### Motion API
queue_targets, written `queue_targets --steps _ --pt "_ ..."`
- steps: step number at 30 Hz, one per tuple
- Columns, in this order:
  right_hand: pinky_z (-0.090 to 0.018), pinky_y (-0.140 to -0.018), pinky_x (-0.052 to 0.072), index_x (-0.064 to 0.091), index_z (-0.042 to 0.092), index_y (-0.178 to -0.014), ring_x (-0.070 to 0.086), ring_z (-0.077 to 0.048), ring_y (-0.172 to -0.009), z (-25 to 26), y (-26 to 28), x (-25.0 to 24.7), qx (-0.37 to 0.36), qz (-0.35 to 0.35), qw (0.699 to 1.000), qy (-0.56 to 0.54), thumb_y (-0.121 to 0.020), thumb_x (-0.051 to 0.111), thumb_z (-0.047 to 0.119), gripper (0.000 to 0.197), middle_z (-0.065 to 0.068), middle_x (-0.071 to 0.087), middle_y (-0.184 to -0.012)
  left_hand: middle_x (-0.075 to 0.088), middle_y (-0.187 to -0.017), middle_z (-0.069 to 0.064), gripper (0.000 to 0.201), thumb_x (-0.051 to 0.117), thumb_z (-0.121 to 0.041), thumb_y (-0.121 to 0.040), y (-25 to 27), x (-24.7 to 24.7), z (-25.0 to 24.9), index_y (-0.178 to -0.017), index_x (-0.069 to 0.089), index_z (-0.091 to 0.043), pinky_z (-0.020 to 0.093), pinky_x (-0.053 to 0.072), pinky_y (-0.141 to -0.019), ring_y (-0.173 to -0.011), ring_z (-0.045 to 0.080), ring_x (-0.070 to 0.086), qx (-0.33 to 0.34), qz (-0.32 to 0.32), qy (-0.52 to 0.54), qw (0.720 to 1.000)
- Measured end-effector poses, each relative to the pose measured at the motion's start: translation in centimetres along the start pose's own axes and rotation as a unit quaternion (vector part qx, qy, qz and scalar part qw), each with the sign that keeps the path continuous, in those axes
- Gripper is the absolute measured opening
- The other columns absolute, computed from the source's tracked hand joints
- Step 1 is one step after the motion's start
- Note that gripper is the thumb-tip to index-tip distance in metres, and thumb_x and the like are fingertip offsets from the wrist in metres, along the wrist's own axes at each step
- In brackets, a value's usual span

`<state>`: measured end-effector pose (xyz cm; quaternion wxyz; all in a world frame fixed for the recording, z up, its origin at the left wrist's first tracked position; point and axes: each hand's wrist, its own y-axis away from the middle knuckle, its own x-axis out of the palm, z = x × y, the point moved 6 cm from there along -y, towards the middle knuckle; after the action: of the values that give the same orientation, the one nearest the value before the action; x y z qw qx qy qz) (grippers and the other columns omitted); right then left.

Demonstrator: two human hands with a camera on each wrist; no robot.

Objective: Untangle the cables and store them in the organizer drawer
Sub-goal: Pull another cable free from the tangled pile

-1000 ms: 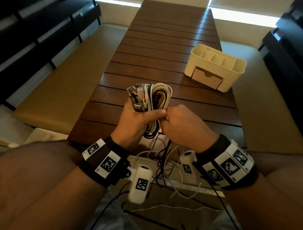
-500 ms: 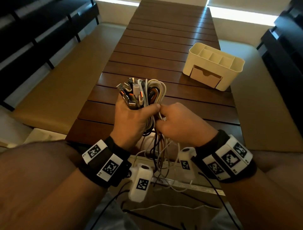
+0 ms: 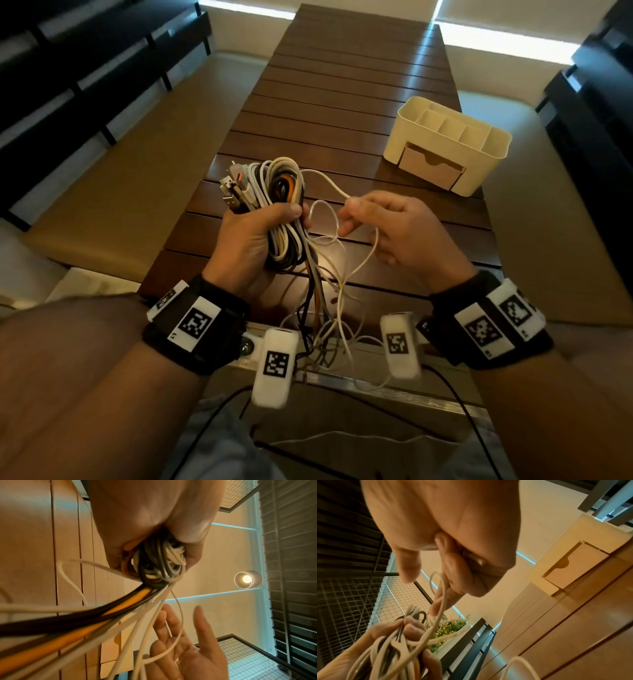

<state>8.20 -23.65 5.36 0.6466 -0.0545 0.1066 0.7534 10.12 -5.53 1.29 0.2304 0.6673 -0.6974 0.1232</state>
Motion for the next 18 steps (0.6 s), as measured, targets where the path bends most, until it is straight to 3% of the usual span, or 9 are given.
queue_targets --steps 2,4,7,9,11,14,16,18 --pt "-0.02 -0.042 0.03 0.071 0.011 -0.092 0.038 -0.006 -0.04 0.3 0.0 -0.7 -0.011 -0.01 1.0 0.019 -0.088 0.051 0.058 0.052 0.007 0.072 -0.077 0.066 -0.074 0.01 0.011 0.06 0.0 -0.083 0.0 0.0 0.0 -0.093 0.064 0.001 0.029 0.055 -0.057 -0.064 0.018 0.065 -0.006 0.003 0.003 1.0" --pt "-0.012 -0.042 0.032 0.072 0.011 -0.091 0.042 -0.005 -0.041 0.4 -0.1 -1.7 -0.018 -0.048 0.997 0.051 -0.092 0.047 0.057 0.052 0.01 0.067 -0.066 0.066 -0.073 0.01 0.015 0.063 -0.004 -0.079 0.1 0.1 0.0 -0.093 0.063 0.001 0.029 0.054 -0.056 -0.063 0.018 0.065 -0.009 0.007 -0.001 1.0" --pt "-0.018 -0.041 0.031 0.072 0.013 -0.092 0.037 -0.005 -0.041 0.0 -0.2 -2.5 0.001 -0.087 0.996 0.021 -0.099 0.049 0.046 0.041 0.003 0.068 -0.075 0.066 -0.074 0.011 0.034 0.065 -0.009 -0.071 0.1 0.2 0.1 -0.102 0.061 0.005 0.028 0.054 -0.056 -0.062 0.018 0.065 -0.014 0.013 -0.011 1.0" --pt "-0.022 -0.041 0.03 0.072 0.012 -0.092 0.035 -0.01 -0.042 0.0 -0.1 -2.1 0.003 -0.074 0.997 -0.002 -0.098 0.052 0.044 0.037 0.006 0.064 -0.065 0.068 -0.075 0.01 0.034 0.066 -0.009 -0.07 0.2 0.5 0.3 -0.101 0.062 0.004 0.028 0.054 -0.058 -0.063 0.017 0.067 -0.015 0.019 -0.019 1.0" --pt "-0.02 -0.045 0.037 0.072 0.018 -0.087 0.045 -0.009 -0.046 0.7 0.2 -1.1 -0.031 -0.049 0.998 0.04 -0.095 0.059 0.038 0.026 0.008 0.06 -0.059 0.07 -0.076 0.009 0.027 0.067 -0.007 -0.07 0.4 0.7 0.5 -0.096 0.066 0.001 0.029 0.055 -0.059 -0.065 0.018 0.068 -0.013 0.021 -0.021 0.999" --pt "-0.011 -0.051 0.042 0.072 0.016 -0.086 0.056 0.001 -0.053 1.2 0.4 1.1 -0.066 -0.002 0.997 0.05 -0.09 0.07 0.021 0.006 0.006 0.069 -0.072 0.073 -0.086 0.013 0.029 0.069 -0.004 -0.071 0.4 0.7 0.5 -0.1 0.069 0.0 0.038 0.058 -0.071 -0.078 0.026 0.071 0.003 0.016 -0.029 0.999" --pt "-0.021 -0.055 0.047 0.072 0.017 -0.085 0.059 -0.004 -0.059 1.0 0.4 2.0 -0.09 -0.001 0.992 0.09 -0.087 0.074 0.021 0.005 0.002 0.07 -0.077 0.074 -0.098 0.016 0.033 0.07 -0.002 -0.072 0.5 0.9 0.3 -0.106 0.071 -0.004 0.043 0.058 -0.079 -0.09 0.033 0.072 0.023 0.022 -0.041 0.999" --pt "-0.033 -0.066 0.054 0.071 0.02 -0.084 0.064 -0.012 -0.071 1.1 0.4 2.4 -0.118 -0.011 0.982 0.146 -0.087 0.075 0.024 0.006 0.003 0.07 -0.08 0.075 -0.098 0.014 0.031 0.069 0.001 -0.073 0.6 1.0 0.1 -0.102 0.073 -0.009 0.043 0.058 -0.079 -0.093 0.033 0.072 0.048 0.028 -0.047 0.997"
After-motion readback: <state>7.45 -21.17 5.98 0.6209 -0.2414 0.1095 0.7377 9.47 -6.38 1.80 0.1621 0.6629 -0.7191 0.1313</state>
